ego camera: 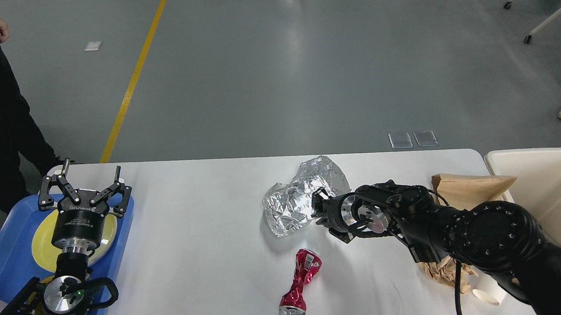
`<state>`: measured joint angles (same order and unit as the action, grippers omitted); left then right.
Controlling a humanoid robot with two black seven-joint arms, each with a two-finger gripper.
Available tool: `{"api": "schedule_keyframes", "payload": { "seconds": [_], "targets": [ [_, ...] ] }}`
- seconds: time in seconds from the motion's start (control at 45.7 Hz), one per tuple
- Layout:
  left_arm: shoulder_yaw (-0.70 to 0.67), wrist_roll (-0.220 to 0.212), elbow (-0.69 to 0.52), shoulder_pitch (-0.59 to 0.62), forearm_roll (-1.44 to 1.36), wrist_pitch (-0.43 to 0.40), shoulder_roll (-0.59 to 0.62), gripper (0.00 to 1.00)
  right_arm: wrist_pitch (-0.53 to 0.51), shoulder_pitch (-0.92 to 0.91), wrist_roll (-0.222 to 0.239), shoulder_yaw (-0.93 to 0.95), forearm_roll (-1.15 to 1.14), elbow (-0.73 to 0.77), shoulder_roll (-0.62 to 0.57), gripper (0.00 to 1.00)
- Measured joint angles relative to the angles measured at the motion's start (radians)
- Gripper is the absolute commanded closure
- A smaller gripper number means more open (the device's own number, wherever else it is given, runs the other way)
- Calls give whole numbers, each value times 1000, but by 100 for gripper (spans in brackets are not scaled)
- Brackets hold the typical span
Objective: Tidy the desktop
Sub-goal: 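Close the right gripper on the crumpled foil, then carry the foil over the white bin and release it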
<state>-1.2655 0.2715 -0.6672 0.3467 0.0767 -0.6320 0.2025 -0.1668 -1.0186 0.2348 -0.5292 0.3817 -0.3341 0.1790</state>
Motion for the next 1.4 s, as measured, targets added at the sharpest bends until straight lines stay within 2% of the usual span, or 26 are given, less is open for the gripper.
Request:
{"api": "schedule_keyframes", "payload": {
  "seconds": [0.372, 0.525, 0.613, 0.744, 0.919, 1.226, 1.401],
  "targets": [
    [0, 0, 0, 0, 0, 0, 0, 4, 4, 0, 18, 0, -3, -7, 0, 100],
    [0, 0, 0, 0, 0, 0, 0, 4, -4, -38, 54, 1, -4, -82, -15, 100],
    [1, 0, -1, 0, 0, 0, 0, 4, -5, -95, 78, -1, -5, -201, -91, 100],
    [1, 0, -1, 0, 0, 0, 1, 4, -3, -208, 90, -26, -5, -402, -228, 100],
    [0, 0, -1, 0, 0, 0, 2, 4, -4, -414, 100, -215, -3, -620, -342, 100],
    [0, 0, 0, 0, 0, 0, 2, 4, -86, -908, 86, -617, -3, -1060, -397, 100],
    [-1, 0, 0, -1, 0, 0, 2, 4, -150, -1149, 54, -774, -15, -1277, -423, 100]
  ]
}}
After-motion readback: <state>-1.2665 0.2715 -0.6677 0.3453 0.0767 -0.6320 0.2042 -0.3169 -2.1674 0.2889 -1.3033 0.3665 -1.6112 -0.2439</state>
